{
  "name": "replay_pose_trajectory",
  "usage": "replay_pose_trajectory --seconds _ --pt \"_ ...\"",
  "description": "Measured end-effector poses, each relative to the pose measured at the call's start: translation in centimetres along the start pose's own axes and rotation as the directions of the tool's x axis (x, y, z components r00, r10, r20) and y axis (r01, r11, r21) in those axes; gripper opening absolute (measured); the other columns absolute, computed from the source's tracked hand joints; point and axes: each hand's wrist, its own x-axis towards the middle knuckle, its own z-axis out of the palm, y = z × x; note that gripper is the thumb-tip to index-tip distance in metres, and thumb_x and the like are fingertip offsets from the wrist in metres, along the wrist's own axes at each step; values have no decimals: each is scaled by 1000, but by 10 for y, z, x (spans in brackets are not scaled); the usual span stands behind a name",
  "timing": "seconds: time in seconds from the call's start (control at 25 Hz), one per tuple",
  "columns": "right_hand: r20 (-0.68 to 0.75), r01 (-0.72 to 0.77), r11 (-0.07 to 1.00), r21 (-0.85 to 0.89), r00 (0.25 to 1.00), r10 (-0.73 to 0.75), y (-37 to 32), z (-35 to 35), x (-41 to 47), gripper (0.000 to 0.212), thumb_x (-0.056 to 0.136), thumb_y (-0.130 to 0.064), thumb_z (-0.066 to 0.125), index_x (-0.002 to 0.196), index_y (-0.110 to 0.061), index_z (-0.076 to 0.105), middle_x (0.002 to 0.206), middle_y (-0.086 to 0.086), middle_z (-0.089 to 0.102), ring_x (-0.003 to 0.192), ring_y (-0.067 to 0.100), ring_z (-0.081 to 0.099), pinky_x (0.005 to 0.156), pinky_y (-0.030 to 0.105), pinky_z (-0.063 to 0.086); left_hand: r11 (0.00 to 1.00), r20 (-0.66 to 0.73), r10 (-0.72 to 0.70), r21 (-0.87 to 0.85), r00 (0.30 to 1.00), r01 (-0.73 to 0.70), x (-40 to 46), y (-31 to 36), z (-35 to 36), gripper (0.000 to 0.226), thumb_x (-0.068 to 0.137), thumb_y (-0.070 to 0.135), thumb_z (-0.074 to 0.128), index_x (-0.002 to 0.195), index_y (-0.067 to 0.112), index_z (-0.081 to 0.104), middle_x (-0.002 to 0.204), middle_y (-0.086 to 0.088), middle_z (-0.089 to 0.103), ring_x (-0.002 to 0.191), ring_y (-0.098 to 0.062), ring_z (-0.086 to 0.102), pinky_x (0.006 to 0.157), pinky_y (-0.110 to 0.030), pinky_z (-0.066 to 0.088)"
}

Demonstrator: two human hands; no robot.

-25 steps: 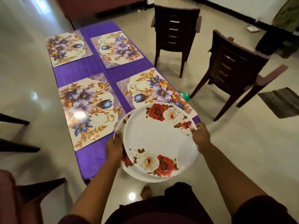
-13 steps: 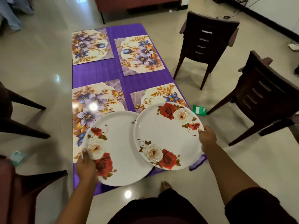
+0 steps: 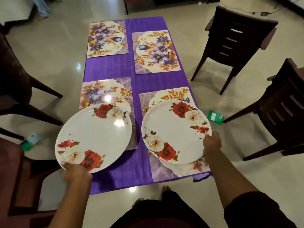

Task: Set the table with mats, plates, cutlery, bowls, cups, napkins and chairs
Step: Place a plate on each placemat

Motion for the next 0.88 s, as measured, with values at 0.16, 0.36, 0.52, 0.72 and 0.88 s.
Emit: replay_pose_trajectory --seconds 0.16,0.36,0.52,0.72,0.88 --pt "-6 -6 1000 2 1000 6 0 1 3 25 101 -16 46 124 -9 54 117 15 61 93 26 57 77 37 51 999 12 -36 -17 999 36 -5 1 0 52 101 51 36 134 14 50 126 -2 60 110 -19 59 82 -31 50" --pt "12 48 990 -135 999 -46 0 0 2 30 101 -16 48 130 -8 50 122 15 58 111 34 57 80 38 47 999 72 2 -41 997 1 -16 5 5 49 102 47 37 132 12 53 120 -2 62 103 -17 62 78 -30 52" --pt "81 169 920 -355 985 -150 2 -3 4 30 94 -10 54 121 3 52 121 24 59 110 42 57 90 46 48 999 80 8 -38 997 -5 -16 0 5 48 101 49 36 128 15 55 110 2 61 96 -17 63 66 -29 53" --pt "190 288 820 -495 956 -221 1 -7 8 32 94 -11 54 121 4 49 122 26 56 112 43 54 88 42 45 1000 89 12 -22 996 -10 -16 0 8 46 102 47 36 132 16 52 109 3 60 93 -15 62 54 -22 46" --pt "192 302 790 -533 953 -234 1 -8 7 32 96 -14 53 124 -1 46 119 24 58 108 42 58 82 40 47 1000 104 17 -22 994 -15 -12 -4 6 45 101 47 37 132 17 51 109 4 61 91 -14 63 55 -23 47"
